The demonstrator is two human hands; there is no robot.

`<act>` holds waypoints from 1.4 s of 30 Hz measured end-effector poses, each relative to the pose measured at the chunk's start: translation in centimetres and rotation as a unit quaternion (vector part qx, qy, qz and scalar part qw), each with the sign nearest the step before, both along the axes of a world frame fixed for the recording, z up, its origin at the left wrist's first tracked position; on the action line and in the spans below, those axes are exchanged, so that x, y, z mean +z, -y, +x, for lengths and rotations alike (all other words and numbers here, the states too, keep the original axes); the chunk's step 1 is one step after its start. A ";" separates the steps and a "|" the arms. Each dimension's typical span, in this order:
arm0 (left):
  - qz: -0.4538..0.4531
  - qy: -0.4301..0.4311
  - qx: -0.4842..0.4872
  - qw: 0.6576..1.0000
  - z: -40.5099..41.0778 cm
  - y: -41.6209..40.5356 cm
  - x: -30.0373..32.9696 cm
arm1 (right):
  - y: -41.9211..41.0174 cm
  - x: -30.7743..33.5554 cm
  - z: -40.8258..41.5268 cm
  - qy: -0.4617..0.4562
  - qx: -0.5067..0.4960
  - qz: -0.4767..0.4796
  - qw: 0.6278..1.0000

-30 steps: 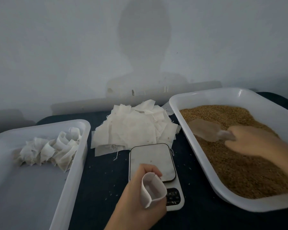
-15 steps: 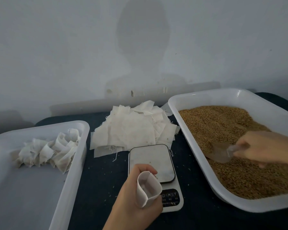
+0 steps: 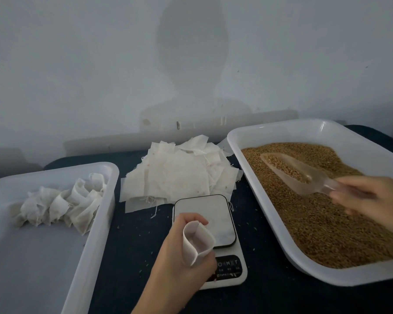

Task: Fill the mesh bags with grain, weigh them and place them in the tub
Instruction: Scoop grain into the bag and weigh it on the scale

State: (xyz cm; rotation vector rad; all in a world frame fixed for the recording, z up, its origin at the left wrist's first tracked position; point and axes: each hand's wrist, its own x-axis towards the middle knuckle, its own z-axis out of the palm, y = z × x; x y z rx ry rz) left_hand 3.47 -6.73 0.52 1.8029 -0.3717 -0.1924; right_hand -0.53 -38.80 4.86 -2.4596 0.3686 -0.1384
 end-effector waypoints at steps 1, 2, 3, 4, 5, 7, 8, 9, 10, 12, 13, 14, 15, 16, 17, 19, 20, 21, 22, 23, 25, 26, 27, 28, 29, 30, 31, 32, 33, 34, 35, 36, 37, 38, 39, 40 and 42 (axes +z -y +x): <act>-0.001 0.003 -0.002 1.000 0.4 0.1 0.1 | -0.8 0.5 0.0 0.015 0.015 0.017 1.000; 0.002 0.009 0.002 1.000 0.9 0.3 0.1 | -1.5 1.1 0.1 0.023 0.039 0.033 0.998; 0.008 0.017 0.012 1.000 1.5 0.4 0.1 | -2.1 1.6 0.2 0.022 0.066 0.045 0.997; 0.016 0.028 0.026 0.999 2.2 0.6 0.1 | -2.6 2.0 0.4 0.012 0.092 0.048 0.995; 0.023 0.040 0.040 0.998 3.0 0.8 0.0 | -3.1 2.4 0.7 0.001 0.117 0.045 0.992; 0.033 0.060 0.064 0.996 4.4 1.2 -0.3 | -4.2 3.2 1.3 -0.012 0.161 0.027 0.987; 0.035 0.064 0.075 0.995 5.0 1.4 -0.5 | -4.7 3.6 1.7 -0.013 0.179 0.015 0.984; 0.034 0.063 0.084 0.994 5.5 1.6 -0.7 | -5.2 4.0 2.0 -0.015 0.195 0.005 0.981; 0.030 0.058 0.093 0.993 6.0 1.7 -1.0 | -5.5 4.5 2.4 -0.017 0.206 -0.002 0.978; 0.021 0.051 0.107 0.993 6.5 1.9 -1.4 | -5.9 5.3 3.1 -0.019 0.223 -0.011 0.975; 0.017 0.052 0.110 0.992 6.6 2.0 -1.6 | -5.9 5.7 3.5 -0.022 0.230 -0.013 0.973; 0.013 0.056 0.110 0.992 6.7 2.0 -1.7 | -5.9 6.1 3.7 -0.025 0.237 -0.016 0.971; 0.009 0.059 0.109 0.992 6.8 2.1 -1.8 | -5.9 6.5 4.0 -0.026 0.246 -0.022 0.969; 0.004 0.062 0.106 0.992 6.8 2.1 -1.8 | -5.8 6.9 4.2 -0.028 0.256 -0.031 0.966; 0.002 0.065 0.103 0.993 6.9 2.2 -1.9 | -5.7 7.3 4.3 -0.031 0.266 -0.043 0.963; 0.007 0.070 0.102 0.992 6.8 2.4 -1.9 | -5.5 8.1 4.6 -0.042 0.282 -0.078 0.955; 0.006 0.071 0.101 0.992 6.8 2.4 -2.0 | -5.5 8.5 4.8 -0.053 0.289 -0.094 0.951; 0.001 0.069 0.097 0.993 6.7 2.6 -2.1 | -5.5 8.9 5.0 -0.065 0.298 -0.111 0.946; -0.004 0.066 0.091 0.994 6.6 2.7 -2.2 | -5.6 9.2 5.2 -0.079 0.306 -0.129 0.940; -0.005 0.064 0.085 0.994 6.5 2.8 -2.3 | -5.7 9.4 5.4 -0.092 0.314 -0.149 0.933; 0.003 0.066 0.073 0.995 6.3 2.9 -2.4 | -6.0 9.8 5.8 -0.115 0.320 -0.184 0.922; 0.010 0.069 0.065 0.995 6.2 3.0 -2.4 | -6.3 10.0 5.9 -0.128 0.324 -0.194 0.917; 0.017 0.072 0.057 0.996 6.1 3.0 -2.5 | -6.5 10.2 6.0 -0.130 0.326 -0.210 0.913; 0.023 0.072 0.049 0.996 6.0 3.0 -2.5 | -6.7 10.4 6.1 -0.134 0.323 -0.219 0.911; 0.026 0.071 0.041 0.996 5.9 3.1 -2.5 | -7.0 10.6 6.2 -0.137 0.327 -0.228 0.906; 0.026 0.069 0.034 0.997 5.8 3.1 -2.5 | -7.3 10.8 6.2 -0.148 0.325 -0.240 0.903; 0.027 0.069 0.028 0.997 5.8 3.1 -2.6 | -7.4 10.9 6.4 -0.147 0.325 -0.246 0.901; 0.029 0.070 0.025 0.997 5.7 3.1 -2.7 | -7.5 11.0 6.4 -0.155 0.315 -0.254 0.901; 0.030 0.071 0.023 0.997 5.7 3.2 -2.7 | -7.8 11.1 6.5 -0.160 0.312 -0.266 0.898; 0.031 0.072 0.021 0.997 5.7 3.2 -2.7 | -8.2 11.3 6.6 -0.172 0.310 -0.272 0.895; 0.031 0.070 0.019 0.997 5.7 3.3 -2.7 | -8.2 11.3 6.7 -0.166 0.312 -0.289 0.890; 0.031 0.065 0.017 0.997 5.7 3.4 -2.8 | -8.4 11.5 6.8 -0.175 0.303 -0.288 0.891; 0.031 0.060 0.017 0.998 5.7 3.4 -2.8 | -8.6 11.6 7.0 -0.177 0.308 -0.296 0.887; 0.032 0.056 0.017 0.998 5.7 3.5 -2.8 | -9.1 12.0 6.8 -0.191 0.310 -0.314 0.877; 0.032 0.053 0.017 0.998 5.6 3.6 -2.8 | -9.4 12.1 7.1 -0.192 0.304 -0.317 0.878; 0.031 0.051 0.018 0.998 5.6 3.6 -2.8 | -9.6 12.1 7.6 -0.208 0.300 -0.333 0.869; 0.025 0.049 0.017 0.998 5.4 3.7 -2.9 | -9.8 12.6 8.1 -0.221 0.294 -0.380 0.848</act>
